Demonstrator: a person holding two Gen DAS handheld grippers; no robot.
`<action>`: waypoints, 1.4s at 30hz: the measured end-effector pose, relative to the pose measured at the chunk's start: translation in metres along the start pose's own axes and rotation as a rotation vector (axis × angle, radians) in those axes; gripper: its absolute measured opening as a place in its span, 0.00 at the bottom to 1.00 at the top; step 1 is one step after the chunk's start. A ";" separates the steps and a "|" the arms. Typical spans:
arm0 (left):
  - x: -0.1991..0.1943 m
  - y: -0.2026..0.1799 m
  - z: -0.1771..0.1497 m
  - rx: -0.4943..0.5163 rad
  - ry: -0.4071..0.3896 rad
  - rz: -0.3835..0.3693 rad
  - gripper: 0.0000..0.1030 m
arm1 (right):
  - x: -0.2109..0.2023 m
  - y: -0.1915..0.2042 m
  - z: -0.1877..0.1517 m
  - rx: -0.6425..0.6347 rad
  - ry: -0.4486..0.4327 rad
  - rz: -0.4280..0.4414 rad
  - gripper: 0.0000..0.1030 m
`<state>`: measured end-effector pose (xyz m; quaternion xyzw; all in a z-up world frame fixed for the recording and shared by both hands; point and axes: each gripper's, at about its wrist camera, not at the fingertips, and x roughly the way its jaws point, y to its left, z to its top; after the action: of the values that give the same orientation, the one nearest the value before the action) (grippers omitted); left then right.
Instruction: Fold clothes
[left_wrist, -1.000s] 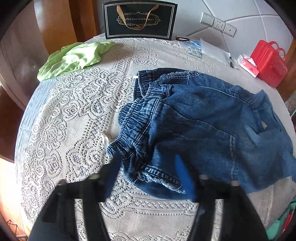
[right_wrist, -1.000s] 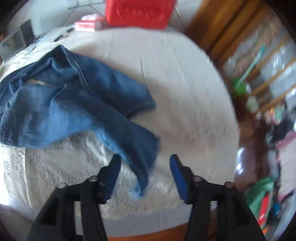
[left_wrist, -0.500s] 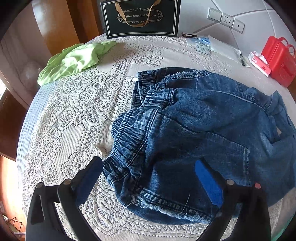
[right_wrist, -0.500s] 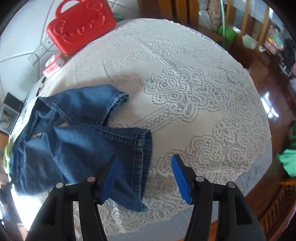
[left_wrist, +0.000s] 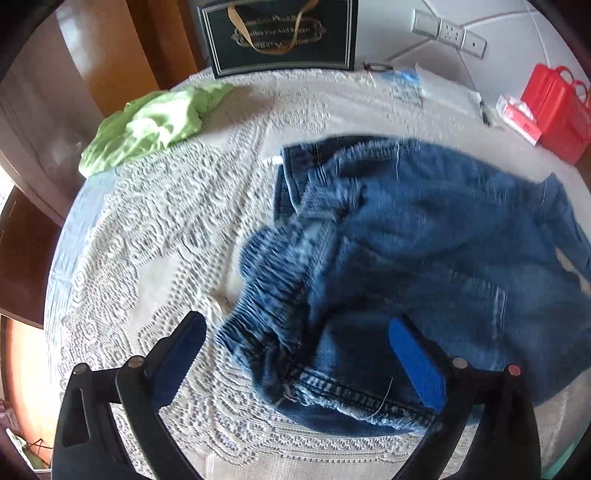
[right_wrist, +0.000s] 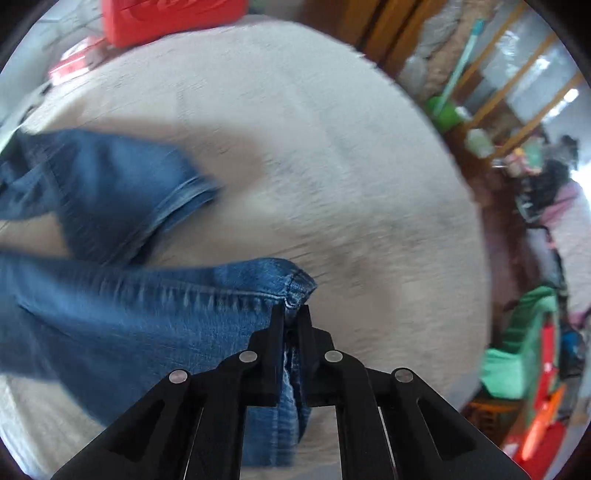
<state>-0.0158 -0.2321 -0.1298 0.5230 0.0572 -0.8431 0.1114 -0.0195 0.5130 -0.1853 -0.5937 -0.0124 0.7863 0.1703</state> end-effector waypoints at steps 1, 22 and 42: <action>-0.007 0.003 0.012 -0.011 -0.014 -0.016 0.99 | -0.004 -0.010 0.007 0.030 -0.006 -0.008 0.20; 0.141 -0.032 0.126 0.040 0.291 -0.032 1.00 | 0.030 0.018 0.097 0.304 0.261 0.375 0.83; 0.044 -0.022 0.149 -0.018 -0.121 -0.075 0.45 | -0.145 0.011 0.179 -0.013 -0.346 0.332 0.09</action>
<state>-0.1695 -0.2477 -0.1027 0.4675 0.0775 -0.8762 0.0877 -0.1555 0.4937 0.0000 -0.4453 0.0513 0.8934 0.0303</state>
